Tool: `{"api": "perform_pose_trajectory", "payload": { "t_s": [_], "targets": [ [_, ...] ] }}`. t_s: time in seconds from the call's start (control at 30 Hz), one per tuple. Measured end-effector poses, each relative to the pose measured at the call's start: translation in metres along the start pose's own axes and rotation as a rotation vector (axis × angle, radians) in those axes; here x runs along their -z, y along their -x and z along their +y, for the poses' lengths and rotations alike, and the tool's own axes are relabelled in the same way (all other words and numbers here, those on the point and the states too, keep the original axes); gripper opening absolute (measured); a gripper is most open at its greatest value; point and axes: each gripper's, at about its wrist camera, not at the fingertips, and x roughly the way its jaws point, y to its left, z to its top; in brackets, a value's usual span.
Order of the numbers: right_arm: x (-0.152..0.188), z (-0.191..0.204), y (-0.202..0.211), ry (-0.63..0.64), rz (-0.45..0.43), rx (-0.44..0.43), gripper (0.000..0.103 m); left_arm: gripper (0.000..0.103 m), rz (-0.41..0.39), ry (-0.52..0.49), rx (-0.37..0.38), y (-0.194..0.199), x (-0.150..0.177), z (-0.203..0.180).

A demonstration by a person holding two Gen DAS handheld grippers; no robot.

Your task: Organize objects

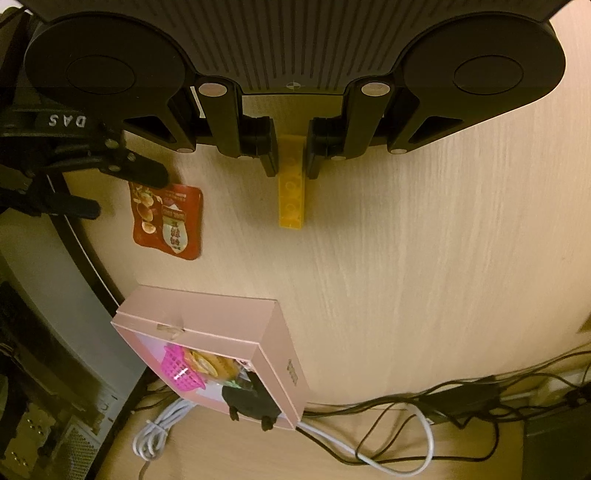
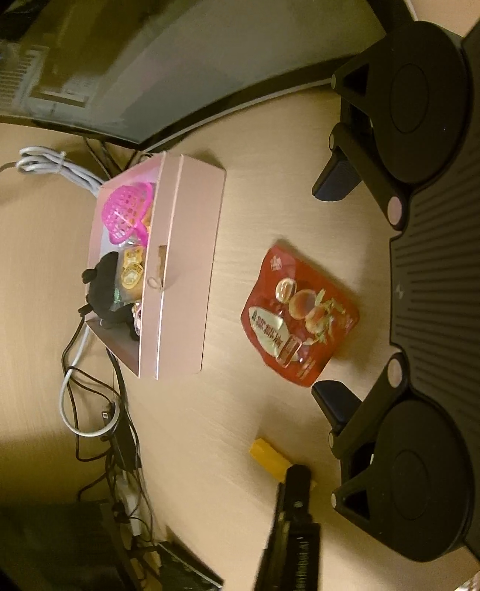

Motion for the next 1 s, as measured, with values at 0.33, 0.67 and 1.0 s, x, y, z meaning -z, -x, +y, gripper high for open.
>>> {"api": "perform_pose_trajectory", "payload": {
  "t_s": [0.33,0.67,1.0],
  "targets": [
    [0.001,0.001,-0.011,0.130,-0.004,0.095,0.103,0.019,0.002,0.012,-0.008,0.002,0.002,0.002],
    [-0.010,-0.019,-0.007,0.019,-0.009,-0.002,0.103,0.019,0.000,0.015,-0.009,0.004,0.004,0.003],
    [-0.026,0.001,-0.045,0.015,0.037,-0.002,0.088,0.019,-0.003,0.001,-0.019,0.004,0.006,0.000]
  ]
}}
